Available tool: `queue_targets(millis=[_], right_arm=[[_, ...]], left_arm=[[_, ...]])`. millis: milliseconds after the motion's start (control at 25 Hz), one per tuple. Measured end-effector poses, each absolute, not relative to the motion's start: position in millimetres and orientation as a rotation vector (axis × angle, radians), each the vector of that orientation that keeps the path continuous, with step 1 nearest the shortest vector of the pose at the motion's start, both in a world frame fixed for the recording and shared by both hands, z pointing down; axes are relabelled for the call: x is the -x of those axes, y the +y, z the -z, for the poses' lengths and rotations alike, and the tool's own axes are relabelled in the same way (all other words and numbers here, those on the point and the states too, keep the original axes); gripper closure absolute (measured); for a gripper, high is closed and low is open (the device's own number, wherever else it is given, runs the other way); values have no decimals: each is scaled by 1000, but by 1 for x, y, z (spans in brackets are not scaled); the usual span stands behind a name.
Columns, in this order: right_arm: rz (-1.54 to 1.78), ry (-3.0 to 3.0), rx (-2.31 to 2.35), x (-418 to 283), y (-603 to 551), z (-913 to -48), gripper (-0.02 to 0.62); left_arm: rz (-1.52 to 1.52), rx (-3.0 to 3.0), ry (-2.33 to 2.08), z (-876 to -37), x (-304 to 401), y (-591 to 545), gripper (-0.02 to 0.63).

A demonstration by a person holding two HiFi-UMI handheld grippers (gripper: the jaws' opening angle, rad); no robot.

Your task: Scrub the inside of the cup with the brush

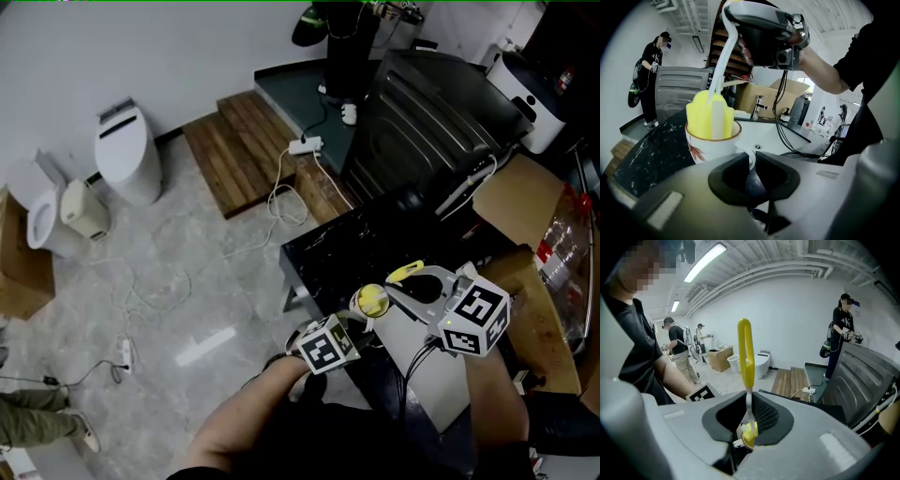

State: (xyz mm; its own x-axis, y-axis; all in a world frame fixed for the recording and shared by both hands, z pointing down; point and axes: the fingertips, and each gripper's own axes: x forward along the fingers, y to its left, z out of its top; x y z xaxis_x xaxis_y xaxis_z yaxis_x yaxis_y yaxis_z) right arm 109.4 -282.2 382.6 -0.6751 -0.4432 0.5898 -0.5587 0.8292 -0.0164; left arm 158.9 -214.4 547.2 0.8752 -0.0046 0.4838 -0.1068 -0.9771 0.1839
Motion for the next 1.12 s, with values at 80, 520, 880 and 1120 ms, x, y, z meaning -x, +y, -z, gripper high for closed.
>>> queue_targets(millis=[80,520,880,1120], right_arm=[[-220,-2418,-748,-101,-289,-388,554],[-185,-2333,-891,-127,-297,-409,554],[-507,-2413,-964,-163,-267,-401,555],[-748,-2532,-1095,-170,-269,-404,548]], left_arm=[[-731,-2839,-95,-547,-159,-215,543],[-714,-2825,-131,-547,-154,-218,543],[-704,-2816,-161,-547,-147,-226,538],[-692,-2812,-157,-548,-149,-226,538]])
